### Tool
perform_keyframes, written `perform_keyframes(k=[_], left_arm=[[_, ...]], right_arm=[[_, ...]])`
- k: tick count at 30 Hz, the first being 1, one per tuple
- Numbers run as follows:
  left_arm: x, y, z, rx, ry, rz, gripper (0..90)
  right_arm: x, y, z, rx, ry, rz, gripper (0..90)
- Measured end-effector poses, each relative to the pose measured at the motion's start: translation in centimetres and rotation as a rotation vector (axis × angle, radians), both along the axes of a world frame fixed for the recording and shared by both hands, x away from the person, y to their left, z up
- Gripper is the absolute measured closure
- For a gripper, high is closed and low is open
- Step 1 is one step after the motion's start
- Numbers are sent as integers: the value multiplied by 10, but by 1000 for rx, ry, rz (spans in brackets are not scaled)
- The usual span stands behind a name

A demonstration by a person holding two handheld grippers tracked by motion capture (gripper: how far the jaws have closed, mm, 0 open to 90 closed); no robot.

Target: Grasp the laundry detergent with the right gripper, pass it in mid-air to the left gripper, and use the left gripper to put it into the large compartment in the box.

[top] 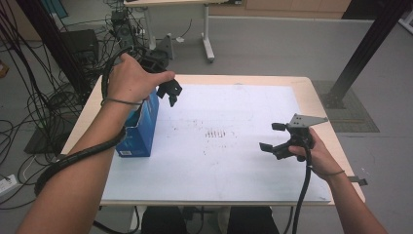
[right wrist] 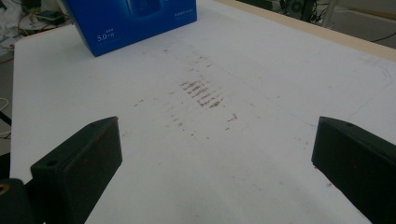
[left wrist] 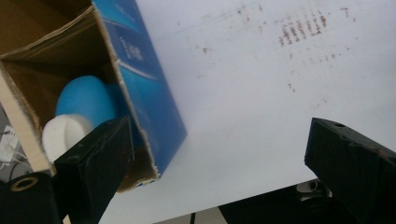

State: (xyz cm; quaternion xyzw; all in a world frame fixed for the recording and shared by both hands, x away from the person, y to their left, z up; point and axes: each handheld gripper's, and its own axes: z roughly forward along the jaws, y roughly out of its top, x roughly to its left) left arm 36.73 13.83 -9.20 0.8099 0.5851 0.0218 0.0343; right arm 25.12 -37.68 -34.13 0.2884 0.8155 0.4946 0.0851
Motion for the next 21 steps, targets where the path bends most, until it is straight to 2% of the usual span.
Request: perform_keyframes(k=[6,8,9,15,17,21], left_arm=[[-7,-17,-4,-29,-16,-57,84],[-9,-21,-6,-28,-16,-68,83],[-10,-30,-10,-12,-11,-95,83],[-15,-43,-18,-34,-16,-140,83],[-17,-49,-25,-44,-14,-161,83],[-21,-57,-37,-39,-18,-195,85]], right_arm=[[1,6,9,-37,39,-36,15],[2,6,10,-47,47,-45,16],[2,8,13,-65,65,-63,16],[2,9,21,-104,80,-100,16],[2,9,23,-110,82,-108,16],[1,8,28,-113,89,-122,16]])
